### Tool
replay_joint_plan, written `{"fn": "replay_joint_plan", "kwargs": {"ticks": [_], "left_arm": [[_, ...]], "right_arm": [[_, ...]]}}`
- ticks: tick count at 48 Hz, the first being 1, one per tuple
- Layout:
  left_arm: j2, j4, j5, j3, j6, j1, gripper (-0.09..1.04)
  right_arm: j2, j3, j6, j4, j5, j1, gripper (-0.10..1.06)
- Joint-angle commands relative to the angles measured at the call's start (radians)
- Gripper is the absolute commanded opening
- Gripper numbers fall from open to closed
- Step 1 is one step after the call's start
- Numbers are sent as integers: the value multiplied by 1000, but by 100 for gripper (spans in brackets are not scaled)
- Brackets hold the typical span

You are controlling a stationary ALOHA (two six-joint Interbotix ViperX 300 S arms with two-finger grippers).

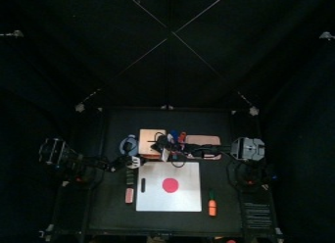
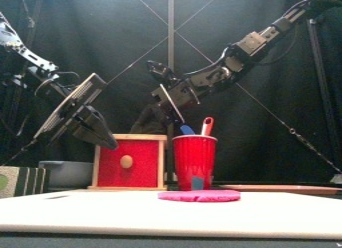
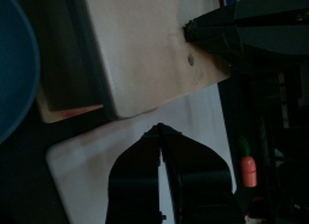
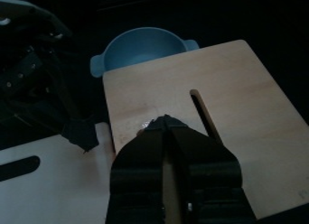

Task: Get the cutter from the drawer then cut the dough then place the extra dough in the bowl
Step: Open the drawer

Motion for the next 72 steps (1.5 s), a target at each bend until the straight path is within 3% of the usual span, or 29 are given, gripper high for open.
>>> {"fn": "replay_joint_plan", "kwargs": {"ticks": [1,9,19,61,72], "left_arm": [[11,3,-3,-35,-46,-2,71],[28,2,-3,-40,-94,5,83],[60,5,-3,-71,-95,6,83],[175,-12,-72,-129,-91,98,81],[186,-12,-87,-126,-89,97,73]], "right_arm": [[-20,-8,-2,0,18,2,13],[2,-9,-2,-3,55,0,15],[9,-54,-5,-18,78,-23,26],[58,-61,-2,-18,135,-28,26],[58,-60,0,-18,135,-23,26]]}}
